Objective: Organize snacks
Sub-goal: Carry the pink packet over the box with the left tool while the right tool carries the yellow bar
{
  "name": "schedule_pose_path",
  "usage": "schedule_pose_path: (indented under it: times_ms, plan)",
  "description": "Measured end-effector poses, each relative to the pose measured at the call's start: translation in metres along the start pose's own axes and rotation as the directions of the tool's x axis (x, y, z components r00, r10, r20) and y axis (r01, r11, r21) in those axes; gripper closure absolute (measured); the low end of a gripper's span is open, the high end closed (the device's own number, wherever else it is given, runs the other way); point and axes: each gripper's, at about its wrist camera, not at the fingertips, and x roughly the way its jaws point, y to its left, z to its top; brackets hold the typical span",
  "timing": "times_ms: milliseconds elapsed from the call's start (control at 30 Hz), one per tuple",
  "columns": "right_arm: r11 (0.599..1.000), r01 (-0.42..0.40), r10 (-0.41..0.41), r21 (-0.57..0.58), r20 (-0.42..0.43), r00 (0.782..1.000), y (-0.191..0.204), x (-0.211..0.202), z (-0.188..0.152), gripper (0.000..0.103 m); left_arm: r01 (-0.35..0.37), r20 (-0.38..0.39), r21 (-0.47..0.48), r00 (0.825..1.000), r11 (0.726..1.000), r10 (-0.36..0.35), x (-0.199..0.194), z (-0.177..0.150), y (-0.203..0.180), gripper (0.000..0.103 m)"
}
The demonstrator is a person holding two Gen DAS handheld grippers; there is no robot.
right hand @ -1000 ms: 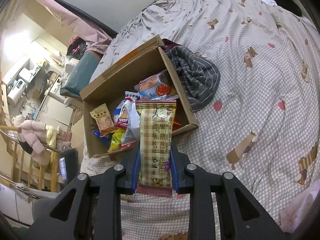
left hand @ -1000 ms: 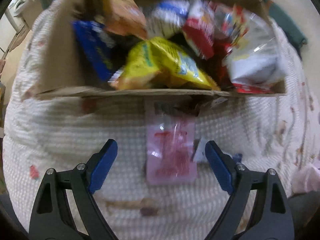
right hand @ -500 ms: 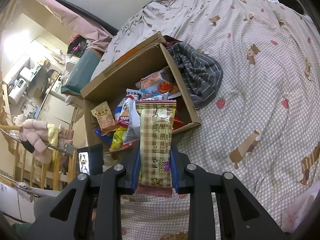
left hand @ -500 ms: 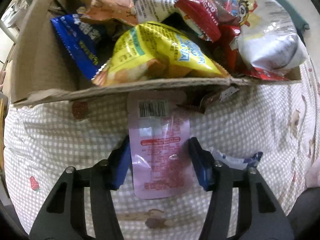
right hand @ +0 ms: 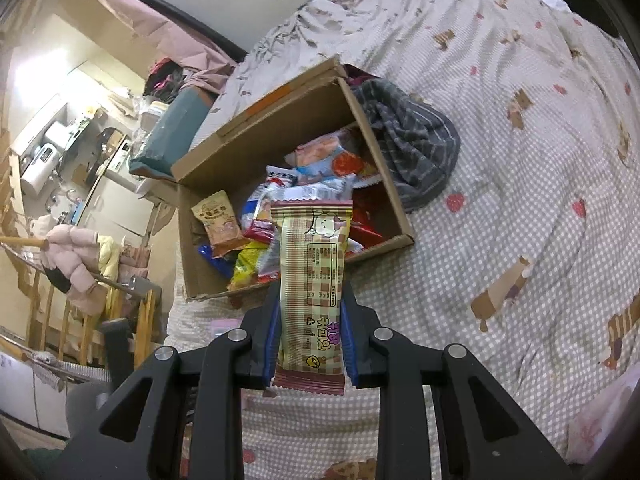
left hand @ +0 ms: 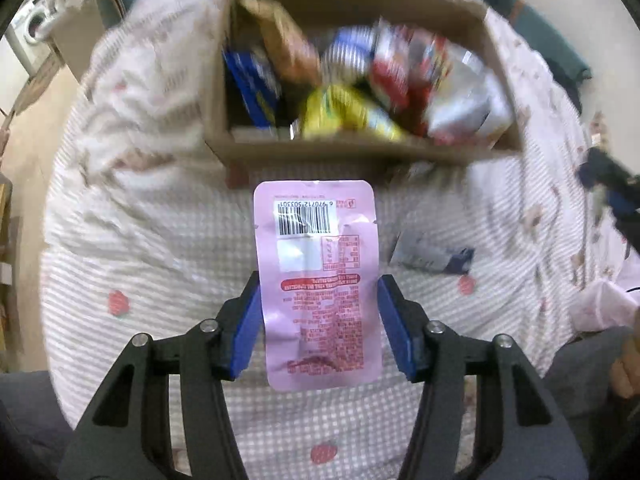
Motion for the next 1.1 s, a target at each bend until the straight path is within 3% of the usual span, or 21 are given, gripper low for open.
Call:
schedule_pose_path:
  times_ms: [233,567,1100]
  plan:
    - [0.997,-0.031,0.033,-0.064,0.034,0.999,0.017,-0.001,0.010,0.076,-0.007,0.191,0.033,0.982,0.999,0.001,-0.046,0.050,-0.013,0.051]
    - [0.990,-0.103,0.109,-0.100,0.056,0.993,0.035,0.026,0.048,0.076,-0.008,0.210,-0.035,0.978,0.999,0.015,-0.050,0.111,-0.002,0.051]
    - [0.985,-0.150,0.155,-0.085,0.055,0.986,0.039,0.060,0.089,0.076,-0.096,0.235,-0.009,0.967,0.995,0.096,-0.026,0.147,-0.006,0.051]
